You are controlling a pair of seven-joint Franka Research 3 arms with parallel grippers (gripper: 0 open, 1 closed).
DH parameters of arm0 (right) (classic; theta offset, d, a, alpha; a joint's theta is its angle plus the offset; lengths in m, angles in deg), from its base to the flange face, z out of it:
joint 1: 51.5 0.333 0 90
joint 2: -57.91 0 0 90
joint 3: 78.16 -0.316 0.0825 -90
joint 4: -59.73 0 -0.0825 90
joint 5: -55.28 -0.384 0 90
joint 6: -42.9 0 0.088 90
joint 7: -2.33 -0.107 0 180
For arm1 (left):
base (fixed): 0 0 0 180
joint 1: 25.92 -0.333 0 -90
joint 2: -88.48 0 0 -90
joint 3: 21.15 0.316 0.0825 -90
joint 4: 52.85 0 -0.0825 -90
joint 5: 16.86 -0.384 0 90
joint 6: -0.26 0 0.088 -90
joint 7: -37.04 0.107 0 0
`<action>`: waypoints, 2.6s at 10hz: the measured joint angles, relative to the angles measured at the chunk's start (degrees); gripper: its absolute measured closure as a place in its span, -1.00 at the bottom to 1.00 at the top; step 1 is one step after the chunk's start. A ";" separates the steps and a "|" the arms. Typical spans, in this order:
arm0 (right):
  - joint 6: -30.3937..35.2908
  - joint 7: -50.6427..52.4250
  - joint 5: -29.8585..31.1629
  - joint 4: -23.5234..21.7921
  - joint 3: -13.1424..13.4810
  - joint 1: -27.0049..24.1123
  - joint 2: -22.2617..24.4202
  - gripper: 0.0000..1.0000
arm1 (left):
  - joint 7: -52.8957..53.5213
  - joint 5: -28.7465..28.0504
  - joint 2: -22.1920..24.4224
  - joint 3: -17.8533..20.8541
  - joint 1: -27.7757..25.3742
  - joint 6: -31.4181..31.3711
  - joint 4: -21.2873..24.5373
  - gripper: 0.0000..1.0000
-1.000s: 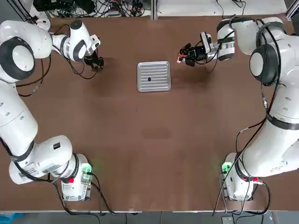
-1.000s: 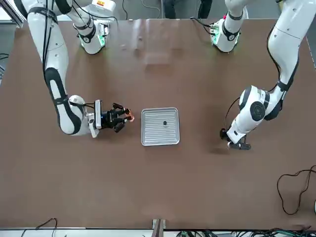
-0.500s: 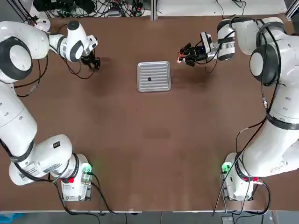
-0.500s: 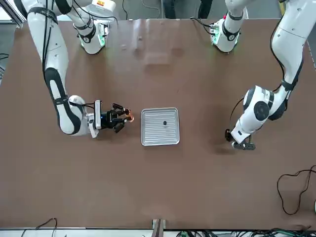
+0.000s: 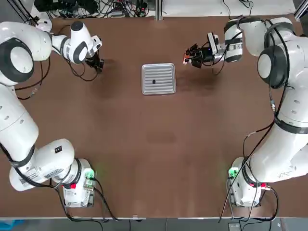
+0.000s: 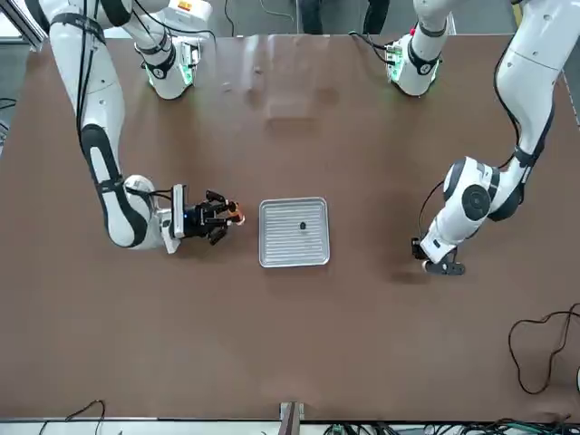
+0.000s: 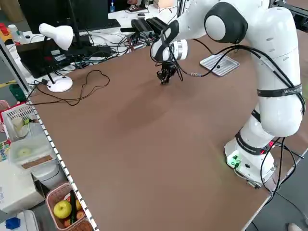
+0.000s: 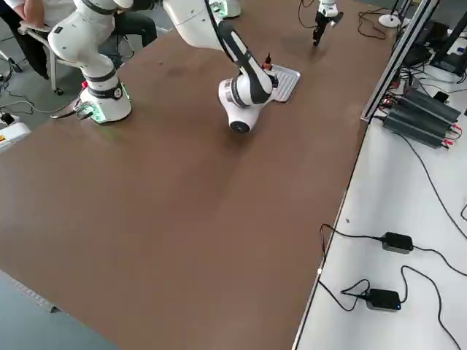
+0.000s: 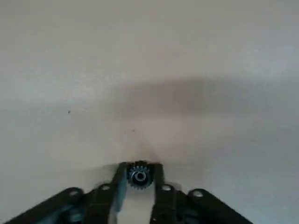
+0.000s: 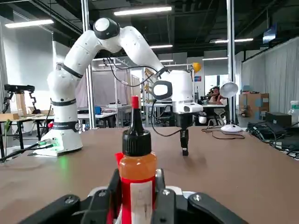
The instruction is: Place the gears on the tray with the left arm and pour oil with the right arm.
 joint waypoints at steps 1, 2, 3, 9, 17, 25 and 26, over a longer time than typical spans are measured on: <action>0.35 0.04 -0.01 0.00 0.03 -0.05 0.00 0.38 | -0.05 0.00 0.01 0.00 -0.01 0.00 0.00 0.51; 0.83 0.06 -0.04 0.00 0.09 -0.16 0.00 0.38 | -0.33 0.00 0.01 0.00 -0.02 0.00 -0.01 0.50; 1.21 0.40 -0.05 0.00 0.21 -0.55 0.00 0.38 | -0.85 0.00 0.01 -0.02 -0.02 -0.02 -0.04 0.50; 2.46 1.92 0.04 -0.40 0.18 -2.40 0.01 0.38 | -27.10 -0.06 0.07 -8.15 9.67 5.03 -5.46 0.51; -1.24 1.92 0.06 -0.57 -0.06 0.25 0.01 0.38 | -54.55 0.00 -7.05 -7.70 31.87 10.32 -17.44 0.51; -2.70 1.87 0.06 -1.68 -0.32 1.18 0.01 0.38 | -58.57 -0.01 -9.80 -1.23 41.52 10.32 -21.76 0.00; -2.70 1.87 0.02 -1.68 -0.37 1.22 0.02 0.38 | -58.58 -0.01 -9.80 -1.23 41.51 10.32 -21.90 -0.30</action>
